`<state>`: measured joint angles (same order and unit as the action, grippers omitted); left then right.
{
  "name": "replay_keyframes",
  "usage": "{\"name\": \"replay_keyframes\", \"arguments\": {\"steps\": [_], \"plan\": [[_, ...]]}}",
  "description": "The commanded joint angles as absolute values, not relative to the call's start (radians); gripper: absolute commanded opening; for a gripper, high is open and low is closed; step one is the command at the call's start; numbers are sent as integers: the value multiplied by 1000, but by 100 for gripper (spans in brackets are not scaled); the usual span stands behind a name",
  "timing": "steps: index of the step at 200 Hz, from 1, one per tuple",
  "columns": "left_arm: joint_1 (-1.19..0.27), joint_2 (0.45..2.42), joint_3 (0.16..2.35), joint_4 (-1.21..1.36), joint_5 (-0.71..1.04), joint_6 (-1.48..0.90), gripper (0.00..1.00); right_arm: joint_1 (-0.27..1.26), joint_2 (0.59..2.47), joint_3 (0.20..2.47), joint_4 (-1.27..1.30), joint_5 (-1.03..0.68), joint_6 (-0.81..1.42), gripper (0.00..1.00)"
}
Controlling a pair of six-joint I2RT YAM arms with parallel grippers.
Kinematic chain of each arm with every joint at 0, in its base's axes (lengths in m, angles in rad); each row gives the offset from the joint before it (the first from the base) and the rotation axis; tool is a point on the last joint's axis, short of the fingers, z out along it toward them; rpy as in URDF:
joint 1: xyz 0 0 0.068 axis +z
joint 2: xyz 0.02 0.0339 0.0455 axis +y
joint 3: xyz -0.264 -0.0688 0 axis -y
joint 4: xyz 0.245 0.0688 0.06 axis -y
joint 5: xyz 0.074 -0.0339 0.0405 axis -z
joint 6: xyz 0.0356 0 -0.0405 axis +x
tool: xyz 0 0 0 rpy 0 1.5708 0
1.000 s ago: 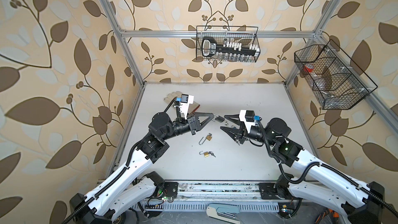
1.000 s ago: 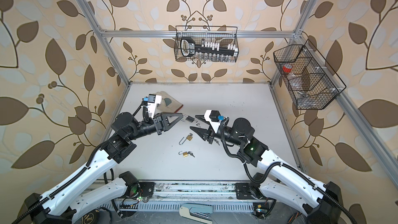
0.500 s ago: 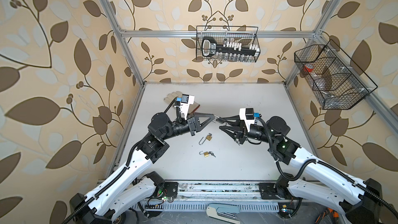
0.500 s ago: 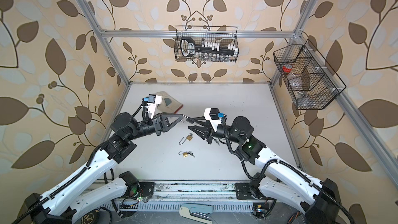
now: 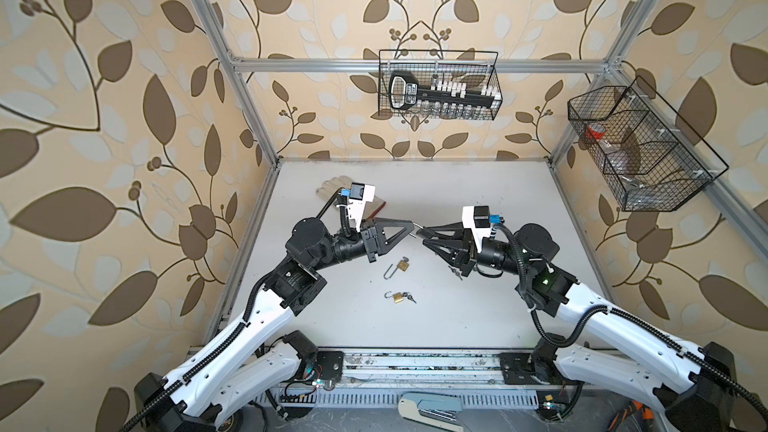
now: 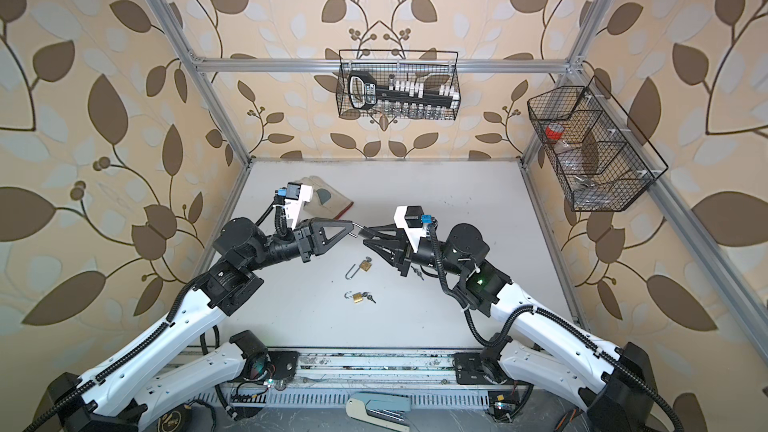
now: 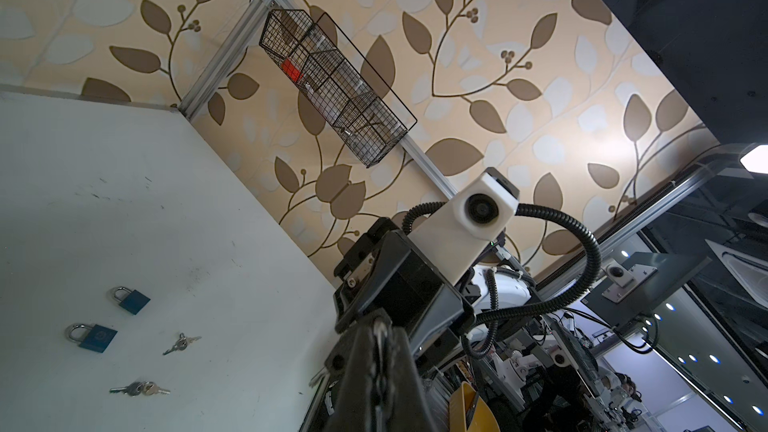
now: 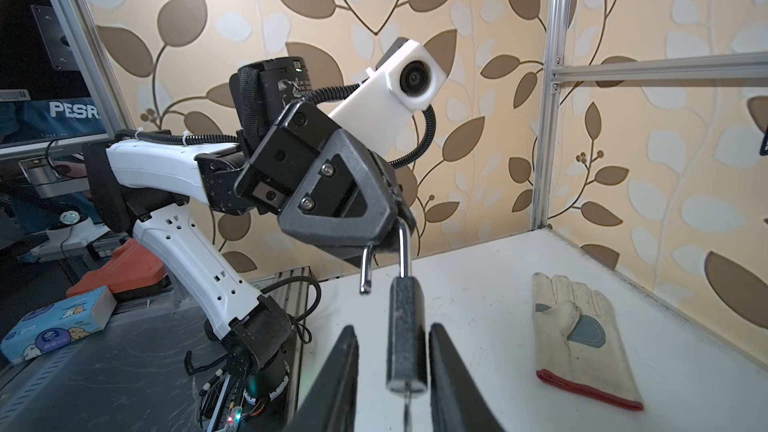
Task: Lock with the key
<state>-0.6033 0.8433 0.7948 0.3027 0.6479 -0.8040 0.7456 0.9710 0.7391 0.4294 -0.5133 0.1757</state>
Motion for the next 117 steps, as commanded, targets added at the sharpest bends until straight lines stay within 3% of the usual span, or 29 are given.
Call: {"name": "replay_keyframes", "arguments": {"steps": [1, 44, 85, 117], "plan": [[-610, 821, 800, 374, 670, -804, 0, 744, 976, 772, 430, -523, 181, 29], [-610, 818, 793, 368, 664, -801, 0, 743, 973, 770, 433, -526, 186, 19], [-609, 821, 822, 316, 669, -740, 0, 739, 954, 772, 421, -536, 224, 0], [-610, 859, 928, 184, 714, -588, 0, 697, 953, 811, 380, -625, 333, 0]]}}
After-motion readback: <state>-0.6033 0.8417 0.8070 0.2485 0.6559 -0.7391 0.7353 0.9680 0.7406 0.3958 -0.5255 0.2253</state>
